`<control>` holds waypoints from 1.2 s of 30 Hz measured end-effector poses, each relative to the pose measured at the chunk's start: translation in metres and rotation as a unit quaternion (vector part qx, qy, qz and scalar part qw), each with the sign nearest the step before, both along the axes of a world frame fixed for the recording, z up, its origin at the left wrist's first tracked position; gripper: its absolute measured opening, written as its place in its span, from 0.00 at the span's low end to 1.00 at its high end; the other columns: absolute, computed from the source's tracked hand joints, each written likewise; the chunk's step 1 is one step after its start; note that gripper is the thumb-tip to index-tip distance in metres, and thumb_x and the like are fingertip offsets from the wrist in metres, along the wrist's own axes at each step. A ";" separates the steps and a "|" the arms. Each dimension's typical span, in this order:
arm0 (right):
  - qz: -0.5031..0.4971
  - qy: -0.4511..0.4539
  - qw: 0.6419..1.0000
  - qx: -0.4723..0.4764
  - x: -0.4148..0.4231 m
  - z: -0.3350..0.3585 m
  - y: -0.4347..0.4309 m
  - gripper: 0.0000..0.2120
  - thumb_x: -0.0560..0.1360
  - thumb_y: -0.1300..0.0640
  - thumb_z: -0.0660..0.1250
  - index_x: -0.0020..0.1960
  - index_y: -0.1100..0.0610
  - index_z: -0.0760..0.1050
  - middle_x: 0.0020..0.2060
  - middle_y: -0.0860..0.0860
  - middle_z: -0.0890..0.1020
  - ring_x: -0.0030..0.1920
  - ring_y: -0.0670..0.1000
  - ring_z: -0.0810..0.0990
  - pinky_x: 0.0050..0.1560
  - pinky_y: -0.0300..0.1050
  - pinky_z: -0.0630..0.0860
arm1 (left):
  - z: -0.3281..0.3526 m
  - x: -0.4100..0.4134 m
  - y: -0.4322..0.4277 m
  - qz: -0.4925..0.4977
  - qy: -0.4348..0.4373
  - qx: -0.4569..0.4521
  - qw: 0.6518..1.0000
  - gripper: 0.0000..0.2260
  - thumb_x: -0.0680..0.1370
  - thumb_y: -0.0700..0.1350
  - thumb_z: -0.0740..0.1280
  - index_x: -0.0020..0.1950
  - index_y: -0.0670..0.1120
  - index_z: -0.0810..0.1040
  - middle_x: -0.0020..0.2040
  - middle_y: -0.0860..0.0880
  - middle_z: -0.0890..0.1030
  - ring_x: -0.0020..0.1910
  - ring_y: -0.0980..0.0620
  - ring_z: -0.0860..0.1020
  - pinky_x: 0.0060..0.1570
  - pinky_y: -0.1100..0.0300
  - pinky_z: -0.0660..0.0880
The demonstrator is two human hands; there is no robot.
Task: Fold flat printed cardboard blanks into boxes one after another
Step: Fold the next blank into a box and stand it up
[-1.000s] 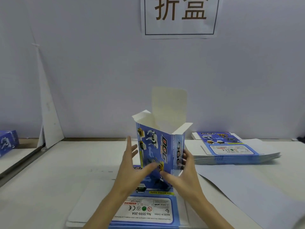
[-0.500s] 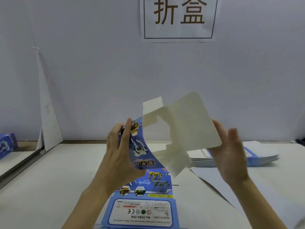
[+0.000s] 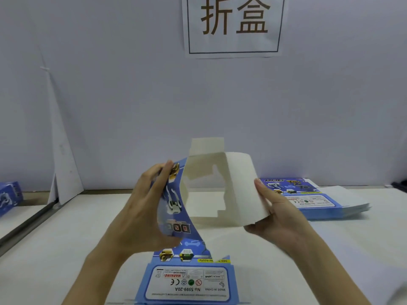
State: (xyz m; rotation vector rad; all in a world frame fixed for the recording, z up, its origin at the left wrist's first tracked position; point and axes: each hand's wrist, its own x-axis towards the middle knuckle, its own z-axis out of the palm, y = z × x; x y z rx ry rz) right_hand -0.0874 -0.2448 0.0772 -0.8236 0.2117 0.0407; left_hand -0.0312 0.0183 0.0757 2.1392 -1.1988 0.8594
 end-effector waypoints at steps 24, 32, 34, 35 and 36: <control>-0.389 -0.320 0.732 -0.459 -0.016 0.011 -0.007 0.17 0.76 0.63 0.67 0.60 0.46 0.77 0.46 0.39 0.85 0.40 0.41 0.77 0.44 0.34 0.76 | 0.007 -0.018 -0.013 0.037 -0.005 0.016 0.999 0.52 0.61 0.66 0.71 0.78 0.48 0.54 0.69 0.46 0.62 0.67 0.50 0.64 0.58 0.61 0.72; -0.194 -0.247 0.925 -0.213 -0.023 0.028 -0.006 0.13 0.70 0.41 0.63 0.44 0.41 0.85 0.41 0.42 0.85 0.39 0.40 0.81 0.37 0.35 0.78 | 0.003 -0.017 -0.016 0.060 -0.012 0.018 0.998 0.53 0.58 0.61 0.75 0.76 0.49 0.53 0.69 0.49 0.59 0.68 0.49 0.61 0.55 0.36 0.76; -0.132 -0.220 0.958 -0.129 -0.023 0.030 -0.008 0.12 0.69 0.43 0.65 0.44 0.46 0.85 0.41 0.46 0.85 0.41 0.45 0.82 0.39 0.42 0.80 | 0.005 -0.018 -0.017 0.050 -0.019 0.012 0.998 0.52 0.59 0.61 0.75 0.75 0.47 0.54 0.69 0.49 0.59 0.68 0.49 0.61 0.53 0.35 0.76; -0.099 -0.218 0.966 -0.098 -0.024 0.030 -0.008 0.12 0.70 0.44 0.65 0.46 0.48 0.84 0.43 0.48 0.84 0.43 0.47 0.82 0.41 0.46 0.80 | 0.005 -0.019 -0.019 0.048 -0.027 0.012 0.998 0.51 0.59 0.62 0.74 0.75 0.47 0.55 0.69 0.48 0.59 0.68 0.48 0.61 0.53 0.33 0.75; -0.066 -0.223 0.970 -0.074 -0.024 0.029 -0.008 0.13 0.71 0.45 0.65 0.47 0.49 0.84 0.45 0.50 0.84 0.44 0.49 0.83 0.41 0.48 0.81 | 0.006 -0.020 -0.019 0.046 -0.033 0.014 0.998 0.50 0.60 0.63 0.73 0.75 0.46 0.56 0.69 0.47 0.59 0.68 0.48 0.61 0.52 0.32 0.75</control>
